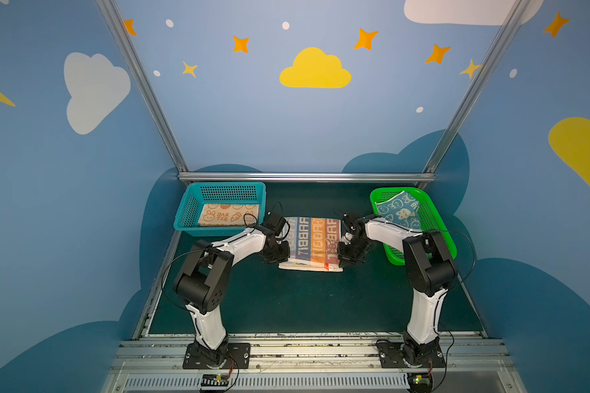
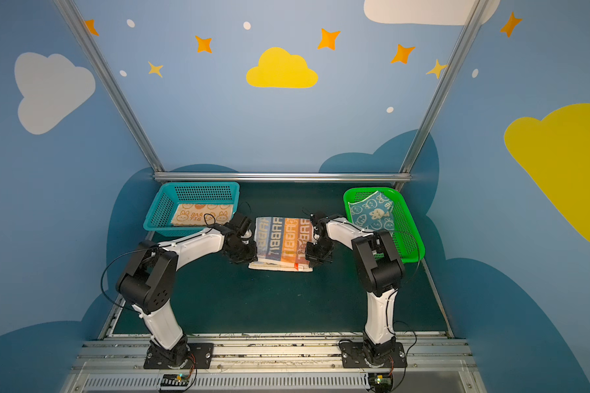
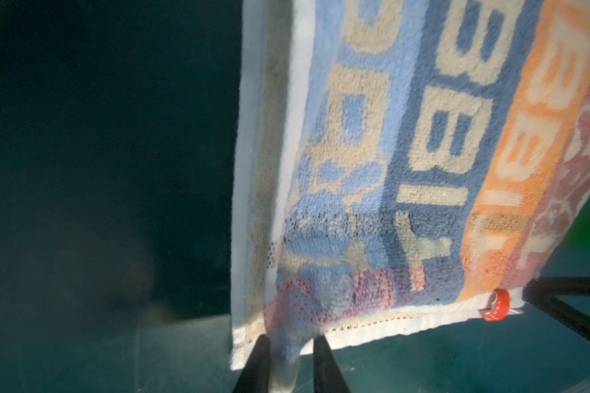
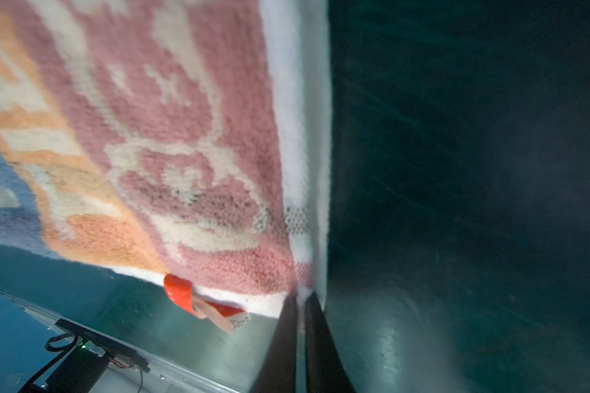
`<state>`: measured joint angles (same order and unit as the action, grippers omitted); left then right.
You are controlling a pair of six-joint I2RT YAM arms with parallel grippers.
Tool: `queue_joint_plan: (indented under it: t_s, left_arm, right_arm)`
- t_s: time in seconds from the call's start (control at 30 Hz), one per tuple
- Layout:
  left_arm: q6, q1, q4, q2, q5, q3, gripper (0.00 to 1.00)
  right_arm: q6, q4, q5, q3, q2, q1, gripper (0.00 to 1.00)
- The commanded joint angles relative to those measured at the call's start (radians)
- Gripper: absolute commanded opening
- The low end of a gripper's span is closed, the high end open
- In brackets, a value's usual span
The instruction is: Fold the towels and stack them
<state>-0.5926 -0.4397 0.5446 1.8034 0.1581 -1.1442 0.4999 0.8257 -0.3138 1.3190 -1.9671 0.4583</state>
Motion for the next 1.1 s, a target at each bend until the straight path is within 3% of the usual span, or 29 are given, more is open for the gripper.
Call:
queue_joint_plan:
  t_s: [0.0,0.1,0.27,0.43,0.5,0.8,1.07]
  left_arm:
    - [0.006,-0.003,0.043,-0.030,-0.003,-0.022,0.33]
    - [0.009,-0.004,0.065,-0.062,-0.002,-0.033,0.39]
    - [0.021,-0.003,0.123,-0.138,-0.023,-0.072,0.60]
    - [-0.002,-0.001,0.106,-0.193,-0.002,-0.097,0.94]
    - [-0.026,-0.002,0.070,-0.175,0.037,-0.100,1.00]
    - [-0.072,0.001,-0.030,0.045,0.185,-0.244,1.00]
    - [-0.073,0.008,-0.061,0.143,0.187,-0.207,1.00]
  right_arm:
    - [0.002,0.019,0.010,0.011,0.017,0.010,0.15]
    - [-0.004,0.031,0.020,0.019,0.029,0.011,0.21]
    - [-0.011,0.060,0.038,0.036,0.070,0.010,0.31]
    - [-0.015,0.072,0.032,0.045,0.124,0.010,0.54]
    - [-0.011,0.062,0.015,0.046,0.128,0.010,0.62]
    - [0.058,-0.110,-0.159,0.044,0.069,0.008,0.77]
    - [0.104,-0.207,-0.229,0.032,0.001,0.005,0.82]
